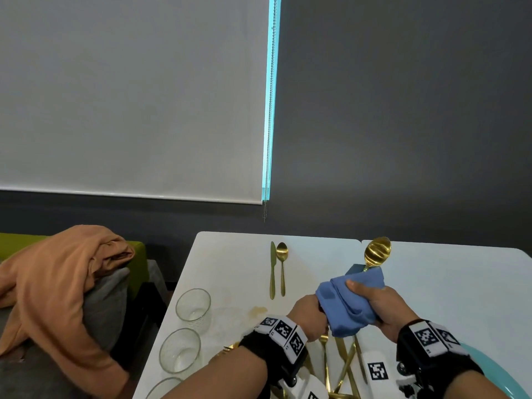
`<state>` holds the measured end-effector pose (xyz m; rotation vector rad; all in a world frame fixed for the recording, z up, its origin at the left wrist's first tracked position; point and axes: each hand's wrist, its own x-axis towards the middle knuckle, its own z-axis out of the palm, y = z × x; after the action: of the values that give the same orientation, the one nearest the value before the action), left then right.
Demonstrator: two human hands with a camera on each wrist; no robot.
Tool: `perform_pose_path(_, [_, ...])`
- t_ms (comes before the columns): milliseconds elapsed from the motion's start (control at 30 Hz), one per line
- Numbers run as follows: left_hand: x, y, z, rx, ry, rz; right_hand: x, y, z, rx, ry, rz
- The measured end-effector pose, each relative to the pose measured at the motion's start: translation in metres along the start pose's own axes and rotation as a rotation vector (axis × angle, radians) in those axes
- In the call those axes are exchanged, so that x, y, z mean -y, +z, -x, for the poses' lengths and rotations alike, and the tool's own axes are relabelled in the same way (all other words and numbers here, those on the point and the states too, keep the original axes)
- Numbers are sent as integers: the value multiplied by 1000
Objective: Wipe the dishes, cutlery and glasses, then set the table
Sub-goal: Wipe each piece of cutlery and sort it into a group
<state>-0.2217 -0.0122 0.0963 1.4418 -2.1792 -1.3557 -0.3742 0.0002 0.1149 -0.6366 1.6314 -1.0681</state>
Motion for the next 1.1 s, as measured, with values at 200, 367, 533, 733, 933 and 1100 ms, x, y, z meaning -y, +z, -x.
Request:
perform_pose_path(200, [-8, 7, -26, -29, -18, -97, 2, -15, -24, 54, 15, 253])
perform_pose_path(367, [-15, -4, -61, -73, -155, -130, 16, -48, -54, 120, 20, 398])
perform_pose_path(533, [-36, -8, -100, -304, -207, 140, 15, -59, -84, 215, 50, 621])
perform_pose_path(733, [-35, 10, -120, -288, -277, 224, 15, -36, -96, 344, 32, 763])
perform_pose_path(933, [-11, 8, -134, -337, -312, 295, 15, -13, -101, 367, 15, 949])
perform_pose_path(1100, [4, -11, -156, -408, -376, 490, 25, -6, -112, 304, 52, 960])
